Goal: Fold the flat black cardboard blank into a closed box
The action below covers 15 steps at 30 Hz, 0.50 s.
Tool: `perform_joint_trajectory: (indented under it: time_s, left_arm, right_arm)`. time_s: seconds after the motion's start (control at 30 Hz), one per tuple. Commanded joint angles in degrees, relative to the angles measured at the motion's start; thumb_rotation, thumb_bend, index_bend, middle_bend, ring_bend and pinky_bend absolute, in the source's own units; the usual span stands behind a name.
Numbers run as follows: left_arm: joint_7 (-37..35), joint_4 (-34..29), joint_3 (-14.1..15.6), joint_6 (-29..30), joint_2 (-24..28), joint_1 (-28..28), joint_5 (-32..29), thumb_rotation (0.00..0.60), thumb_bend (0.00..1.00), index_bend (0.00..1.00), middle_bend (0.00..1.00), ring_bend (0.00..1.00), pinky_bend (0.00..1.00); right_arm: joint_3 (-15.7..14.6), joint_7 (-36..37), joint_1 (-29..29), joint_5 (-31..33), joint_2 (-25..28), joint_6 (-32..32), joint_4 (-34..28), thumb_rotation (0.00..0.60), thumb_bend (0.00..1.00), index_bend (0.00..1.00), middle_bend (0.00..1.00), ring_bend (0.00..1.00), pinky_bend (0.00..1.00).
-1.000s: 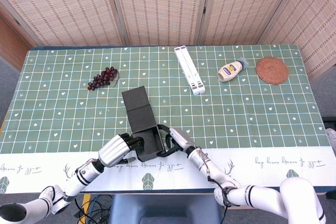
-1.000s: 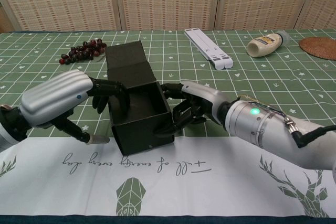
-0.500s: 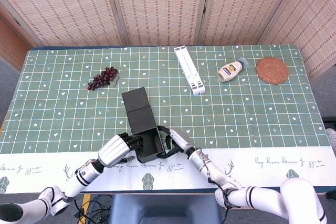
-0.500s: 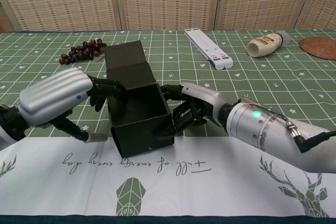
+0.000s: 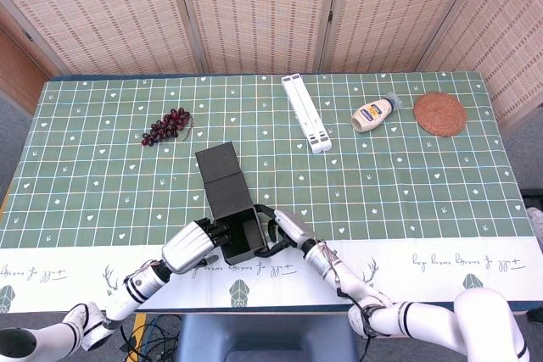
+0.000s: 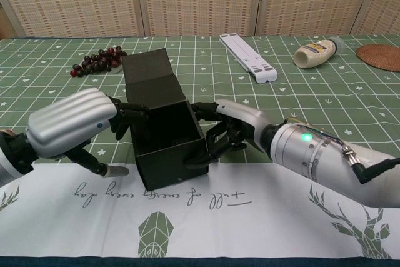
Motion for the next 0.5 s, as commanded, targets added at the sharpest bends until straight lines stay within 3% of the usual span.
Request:
perform_joint_trajectory:
  time_s: [0.03, 0.5]
  left_arm:
    - [0.77, -0.95, 0.06, -0.40, 0.40, 0.05, -0.03, 0.600, 0.10, 0.43, 0.36, 0.57, 0.53]
    - [3.18, -3.34, -0.20, -2.84, 0.79, -0.94, 0.08, 0.600, 0.10, 0.43, 0.36, 0.57, 0.52]
  right_arm:
    - [-0.11, 0.12, -0.01, -0.14, 0.03, -0.06, -0.06, 0.600, 0.23, 0.19, 0.33, 0.70, 1.00]
    - [-0.60, 0.16, -0.12, -0.91, 0.13, 0.13, -0.28, 0.600, 0.23, 0.19, 0.33, 0.70, 1.00]
